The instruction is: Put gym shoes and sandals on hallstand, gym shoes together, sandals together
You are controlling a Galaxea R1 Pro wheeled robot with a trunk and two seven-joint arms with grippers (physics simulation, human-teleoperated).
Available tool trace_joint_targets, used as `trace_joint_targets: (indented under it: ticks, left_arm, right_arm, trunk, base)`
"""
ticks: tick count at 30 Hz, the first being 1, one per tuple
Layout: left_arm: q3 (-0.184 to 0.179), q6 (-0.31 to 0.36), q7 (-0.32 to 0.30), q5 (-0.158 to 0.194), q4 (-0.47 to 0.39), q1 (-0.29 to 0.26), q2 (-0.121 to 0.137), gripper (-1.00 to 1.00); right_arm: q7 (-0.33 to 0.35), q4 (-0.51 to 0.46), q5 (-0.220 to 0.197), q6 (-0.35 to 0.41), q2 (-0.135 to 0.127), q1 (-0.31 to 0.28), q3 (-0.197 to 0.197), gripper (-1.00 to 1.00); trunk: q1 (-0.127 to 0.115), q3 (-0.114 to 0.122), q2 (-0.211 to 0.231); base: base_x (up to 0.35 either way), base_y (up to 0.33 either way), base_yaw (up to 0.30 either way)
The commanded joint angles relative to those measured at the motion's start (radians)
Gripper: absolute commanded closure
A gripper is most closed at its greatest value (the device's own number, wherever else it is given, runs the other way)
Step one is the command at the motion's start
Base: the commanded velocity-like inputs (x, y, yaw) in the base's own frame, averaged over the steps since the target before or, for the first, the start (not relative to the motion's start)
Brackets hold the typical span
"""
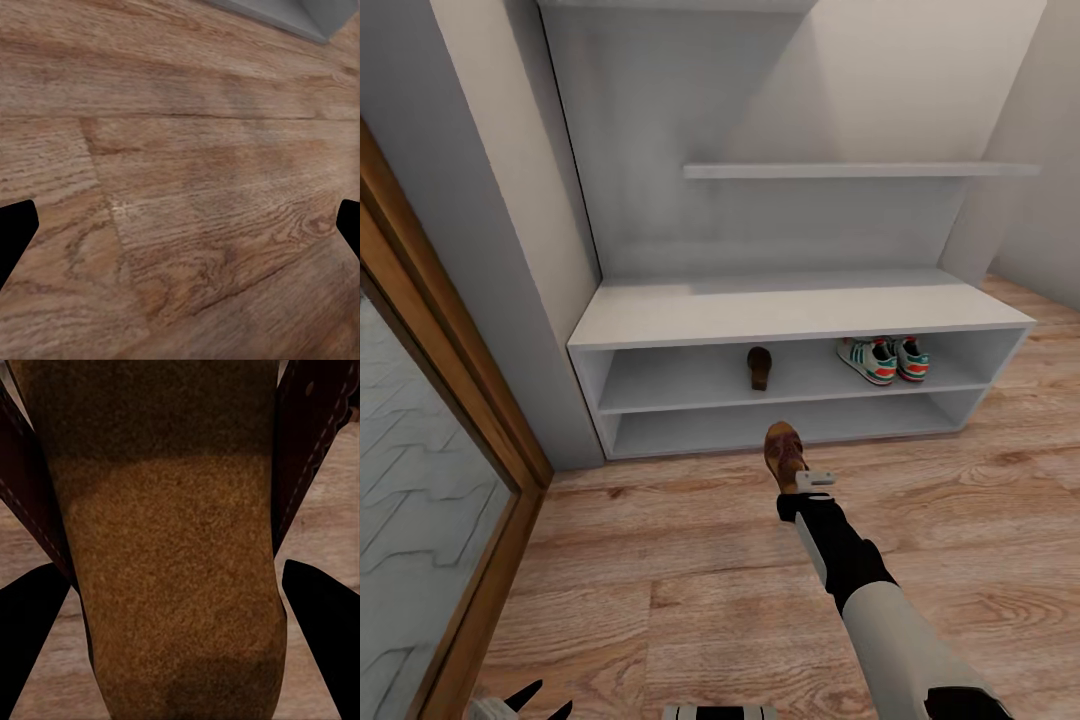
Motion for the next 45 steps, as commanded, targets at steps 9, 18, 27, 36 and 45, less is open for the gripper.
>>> trace_joint_targets:
  ticks: [9, 18, 27, 36, 45]
  left_arm:
    - [0.002, -0.005, -0.005, 0.001, 0.002, -0.001, 0.0, -1.0]
    - [0.002, -0.005, -0.004, 0.001, 0.004, -0.002, 0.0, -1.0]
    - [0.001, -0.004, -0.004, 0.001, 0.005, -0.002, 0.0, -1.0]
    - [0.0, -0.004, -0.003, 0.0, 0.009, -0.002, -0.001, -1.0]
    - [0.001, -0.005, -0.004, -0.001, 0.01, -0.001, -0.007, -1.0]
  right_arm:
    - [0.003, -0.001, 0.01, 0.006, 0.001, 0.0, -0.005, 1.0]
    - [0.003, -0.001, 0.01, 0.006, 0.001, 0.0, -0.005, 1.0]
    - [0.003, -0.001, 0.01, 0.006, 0.001, 0.0, -0.005, 1.0]
    - [0.003, -0.001, 0.01, 0.006, 0.001, 0.0, -0.005, 1.0]
    - [0.002, -0.001, 0.011, 0.006, 0.001, 0.001, -0.005, 1.0]
  trunk:
    - [0.0, -0.006, 0.0]
    - [0.0, -0.015, 0.0]
    - [0.0, -0.026, 0.0]
    - [0.0, -0.034, 0.0]
    - [0.0, -0.035, 0.0]
  base:
    - [0.0, 0.0, 0.074]
    - [0.0, 0.0, 0.17]
    - [0.062, 0.0, 0.18]
    - [0.256, 0.0, 0.153]
    - [0.09, 0.0, 0.021]
